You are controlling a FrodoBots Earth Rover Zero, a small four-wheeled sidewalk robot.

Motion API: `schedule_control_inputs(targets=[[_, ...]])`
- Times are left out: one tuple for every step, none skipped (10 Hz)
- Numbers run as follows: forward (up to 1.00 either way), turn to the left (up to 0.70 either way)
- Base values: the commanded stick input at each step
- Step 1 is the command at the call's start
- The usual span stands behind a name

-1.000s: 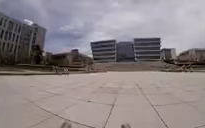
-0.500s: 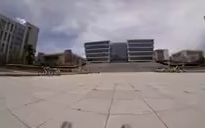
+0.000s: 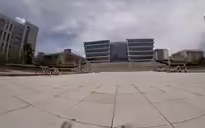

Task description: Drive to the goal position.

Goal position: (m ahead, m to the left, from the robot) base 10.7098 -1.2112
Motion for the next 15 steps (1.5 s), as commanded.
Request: schedule_control_inputs(targets=[[0.70, -0.34], [0.70, -0.34], [0.70, -0.34], [0.70, -0.19], [0.70, 0.00], [0.70, 0.00], [0.70, 0.00], [0.70, 0.00], [0.70, 0.00], [0.70, 0.00], [0.70, 0.00], [0.70, 0.00], [0.70, 0.00], [0.70, 0.00], [0.70, 0.00]])
